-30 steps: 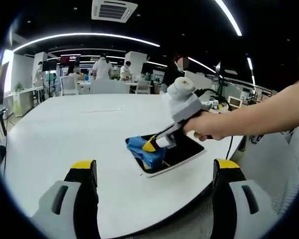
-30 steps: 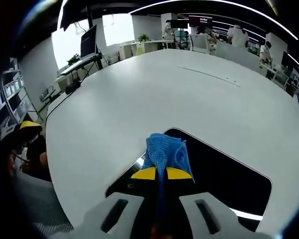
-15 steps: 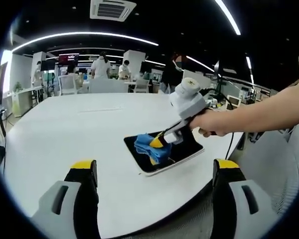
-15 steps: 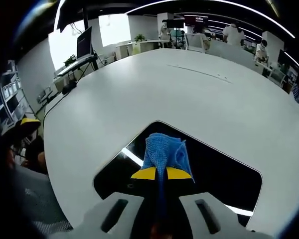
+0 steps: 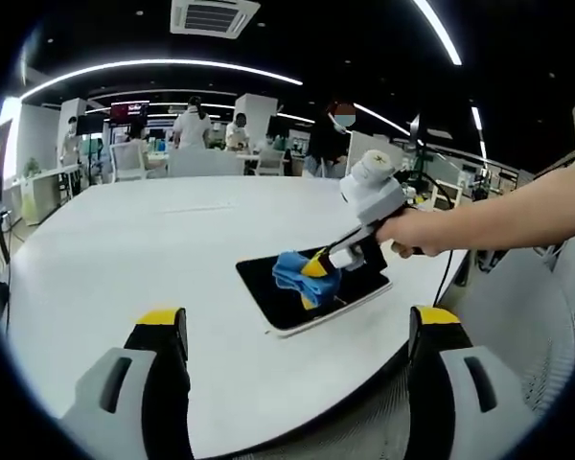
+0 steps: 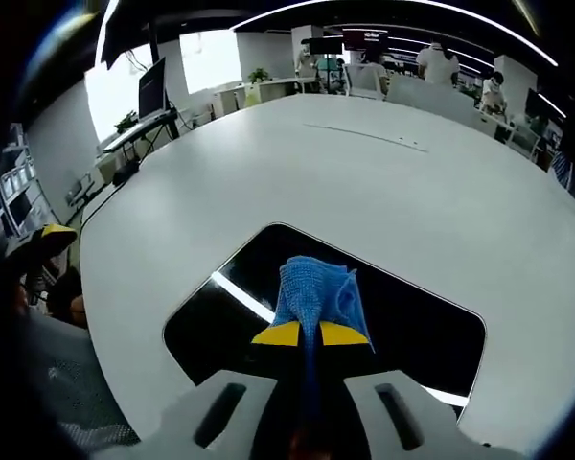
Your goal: Wipe the mirror surface with the cleaning cloth until all visible marks leave the cleaned area.
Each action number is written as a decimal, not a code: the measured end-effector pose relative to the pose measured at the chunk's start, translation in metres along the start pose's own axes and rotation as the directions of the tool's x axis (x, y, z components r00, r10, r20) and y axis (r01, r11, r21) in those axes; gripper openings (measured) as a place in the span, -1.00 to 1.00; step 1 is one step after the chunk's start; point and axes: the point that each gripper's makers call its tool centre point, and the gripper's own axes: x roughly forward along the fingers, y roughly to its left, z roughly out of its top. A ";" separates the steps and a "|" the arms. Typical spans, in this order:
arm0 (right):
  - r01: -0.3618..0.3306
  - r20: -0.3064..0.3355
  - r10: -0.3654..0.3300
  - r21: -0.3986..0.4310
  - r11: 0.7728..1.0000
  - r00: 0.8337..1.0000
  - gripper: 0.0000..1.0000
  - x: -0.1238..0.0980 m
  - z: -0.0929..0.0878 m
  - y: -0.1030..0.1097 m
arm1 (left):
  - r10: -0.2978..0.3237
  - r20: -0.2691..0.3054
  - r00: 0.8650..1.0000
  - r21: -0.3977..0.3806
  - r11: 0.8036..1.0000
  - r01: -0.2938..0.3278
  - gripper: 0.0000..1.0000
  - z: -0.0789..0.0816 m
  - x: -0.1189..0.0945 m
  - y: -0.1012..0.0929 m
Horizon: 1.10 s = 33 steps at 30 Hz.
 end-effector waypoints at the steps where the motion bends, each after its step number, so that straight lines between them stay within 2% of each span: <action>1: 0.004 -0.003 -0.004 -0.001 1.000 1.000 -1.00 -0.001 -0.001 -0.002 | 0.000 -0.001 1.000 0.000 1.000 0.000 0.90 0.000 0.000 0.000; 15: 0.035 -0.024 -0.035 0.024 0.999 0.999 -1.00 -0.012 -0.012 -0.025 | 0.000 -0.007 1.000 -0.001 1.000 0.000 0.87 -0.001 0.000 0.000; 20: 0.053 -0.043 -0.050 0.069 0.996 0.998 -1.00 -0.018 -0.018 -0.033 | -0.001 -0.006 1.000 0.000 1.000 0.001 0.87 -0.001 0.000 0.000; 25: 0.058 -0.052 -0.055 0.058 0.997 0.997 -1.00 -0.022 -0.022 -0.040 | -0.001 0.001 1.000 -0.003 1.000 0.001 0.85 -0.001 -0.001 0.000; 33: 0.066 -0.068 -0.059 0.105 0.992 0.996 -1.00 -0.029 -0.029 -0.052 | -0.004 0.000 1.000 -0.004 1.000 0.004 0.84 -0.001 0.000 0.000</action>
